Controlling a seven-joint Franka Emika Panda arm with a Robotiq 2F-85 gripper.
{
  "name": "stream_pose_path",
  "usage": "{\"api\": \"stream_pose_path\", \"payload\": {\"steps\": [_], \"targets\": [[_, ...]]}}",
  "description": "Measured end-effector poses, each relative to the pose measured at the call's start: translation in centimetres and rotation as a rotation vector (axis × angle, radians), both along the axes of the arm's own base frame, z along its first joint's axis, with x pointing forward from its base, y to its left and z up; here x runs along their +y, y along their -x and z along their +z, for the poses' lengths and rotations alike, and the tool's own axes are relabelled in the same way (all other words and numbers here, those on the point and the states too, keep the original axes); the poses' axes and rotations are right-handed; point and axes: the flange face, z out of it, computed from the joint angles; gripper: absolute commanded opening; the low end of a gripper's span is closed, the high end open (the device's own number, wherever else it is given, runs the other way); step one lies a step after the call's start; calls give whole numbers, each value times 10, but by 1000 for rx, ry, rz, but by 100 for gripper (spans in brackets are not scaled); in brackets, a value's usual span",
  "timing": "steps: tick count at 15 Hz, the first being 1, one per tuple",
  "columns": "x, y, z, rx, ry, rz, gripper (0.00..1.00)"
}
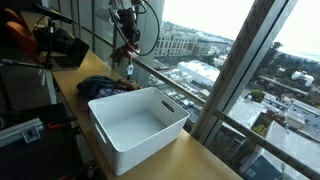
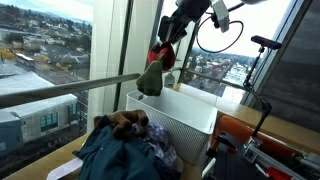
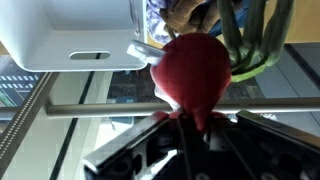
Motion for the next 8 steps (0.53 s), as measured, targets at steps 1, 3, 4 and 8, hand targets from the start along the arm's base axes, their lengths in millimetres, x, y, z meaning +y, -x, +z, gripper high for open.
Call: {"api": "stream_pose_path", "payload": {"steps": [1, 3, 4, 8], "targets": [[19, 6, -6, 11, -3, 24, 2], [53, 19, -22, 41, -8, 62, 2], [66, 25, -31, 59, -8, 76, 2], [87, 41, -78, 142, 3, 92, 2]]}}
